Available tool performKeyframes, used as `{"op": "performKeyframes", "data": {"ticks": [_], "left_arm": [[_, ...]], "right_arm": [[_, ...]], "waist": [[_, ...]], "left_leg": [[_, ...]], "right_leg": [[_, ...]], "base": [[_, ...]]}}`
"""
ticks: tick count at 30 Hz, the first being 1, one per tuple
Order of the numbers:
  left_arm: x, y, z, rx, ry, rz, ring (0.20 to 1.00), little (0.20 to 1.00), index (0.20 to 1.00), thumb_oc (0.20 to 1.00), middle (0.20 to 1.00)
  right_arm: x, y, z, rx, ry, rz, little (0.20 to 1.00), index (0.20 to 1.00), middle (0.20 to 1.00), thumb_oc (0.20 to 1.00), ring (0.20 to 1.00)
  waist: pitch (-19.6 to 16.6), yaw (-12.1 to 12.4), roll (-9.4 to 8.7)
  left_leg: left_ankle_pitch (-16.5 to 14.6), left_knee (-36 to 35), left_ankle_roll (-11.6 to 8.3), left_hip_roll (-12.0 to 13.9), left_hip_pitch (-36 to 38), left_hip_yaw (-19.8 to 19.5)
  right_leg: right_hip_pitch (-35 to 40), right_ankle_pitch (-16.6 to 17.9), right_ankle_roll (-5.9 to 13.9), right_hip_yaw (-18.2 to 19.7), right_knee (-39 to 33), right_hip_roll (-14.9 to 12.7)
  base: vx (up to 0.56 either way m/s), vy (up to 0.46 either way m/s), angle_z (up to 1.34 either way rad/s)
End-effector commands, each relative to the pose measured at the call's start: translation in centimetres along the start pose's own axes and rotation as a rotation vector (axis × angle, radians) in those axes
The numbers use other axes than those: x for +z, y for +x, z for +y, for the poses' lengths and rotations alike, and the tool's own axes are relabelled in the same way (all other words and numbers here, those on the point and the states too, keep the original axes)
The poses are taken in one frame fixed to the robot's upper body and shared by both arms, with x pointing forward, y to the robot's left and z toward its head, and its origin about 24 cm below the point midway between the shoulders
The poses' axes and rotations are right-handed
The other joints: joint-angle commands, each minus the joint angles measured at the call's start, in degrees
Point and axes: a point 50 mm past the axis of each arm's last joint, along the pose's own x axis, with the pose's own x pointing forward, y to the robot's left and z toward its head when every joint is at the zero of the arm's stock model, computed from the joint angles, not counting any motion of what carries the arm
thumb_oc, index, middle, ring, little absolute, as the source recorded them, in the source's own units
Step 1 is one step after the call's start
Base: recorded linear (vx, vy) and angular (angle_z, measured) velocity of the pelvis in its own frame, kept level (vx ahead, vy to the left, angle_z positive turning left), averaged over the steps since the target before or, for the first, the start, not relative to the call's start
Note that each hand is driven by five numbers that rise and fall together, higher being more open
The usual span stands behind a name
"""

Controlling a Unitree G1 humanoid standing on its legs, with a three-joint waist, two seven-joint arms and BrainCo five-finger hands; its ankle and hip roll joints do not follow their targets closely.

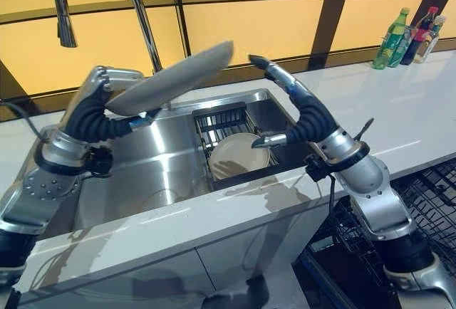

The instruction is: Pick up plates and place into dishwasher.

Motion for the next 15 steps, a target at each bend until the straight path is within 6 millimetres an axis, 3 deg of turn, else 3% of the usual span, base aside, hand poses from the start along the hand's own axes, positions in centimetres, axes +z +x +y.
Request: {"op": "performKeyframes", "data": {"ticks": [1, 3, 6, 15], "left_arm": [[2.9, 3.0, -0.1, -0.195, -0.18, -0.216, 0.2, 0.2, 0.2, 0.2, 0.2], [3.7, 3.3, -1.1, -0.375, -0.261, -0.243, 0.2, 0.2, 0.2, 0.2, 0.2], [4.0, 3.7, -1.2, -0.504, -0.307, -0.241, 0.2, 0.2, 0.2, 0.2, 0.2], [3.9, 3.6, 0.2, -0.56, -0.279, -0.202, 0.2, 0.2, 0.2, 0.2, 0.2]], "right_arm": [[4.1, 1.6, -0.8, 0.058, -0.14, -0.203, 1.0, 1.0, 1.0, 1.0, 1.0], [4.5, 1.8, -0.9, 0.057, -0.161, -0.223, 1.0, 1.0, 1.0, 1.0, 1.0], [4.8, 2.1, -1.0, 0.058, -0.176, -0.231, 1.0, 1.0, 1.0, 1.0, 1.0], [4.9, 1.2, -1.9, 0.033, -0.23, -0.194, 1.0, 1.0, 1.0, 1.0, 1.0]], "waist": [[-2.56, 0.8, -0.03], [-2.61, 0.69, 0.17], [-2.7, 0.46, 0.45], [-2.47, 0.16, 1.12]], "left_leg": [[-5.3, 1.24, 2.19, -1.29, -1.11, -1.85], [-5.32, 1.26, 2.14, -1.41, -1.11, -2.2], [-5.49, 1.2, 2.21, -1.67, -0.92, -2.4], [-5.53, 1.18, 2.52, -1.59, -0.63, -1.48]], "right_leg": [[-0.86, -5.11, 1.07, -1.81, 3.98, 0.63], [-0.92, -5.04, 1.07, -1.66, 4.0, 0.7], [-0.83, -5.06, 1.15, -1.53, 3.93, 0.58], [-0.68, -5.27, 1.31, -2.22, 4.38, 0.19]], "base": [[-0.06, -0.006, 0.01], [-0.05, -0.001, 0.04], [-0.02, 0.005, 0.03], [-0.02, 0.004, 0.0]]}}
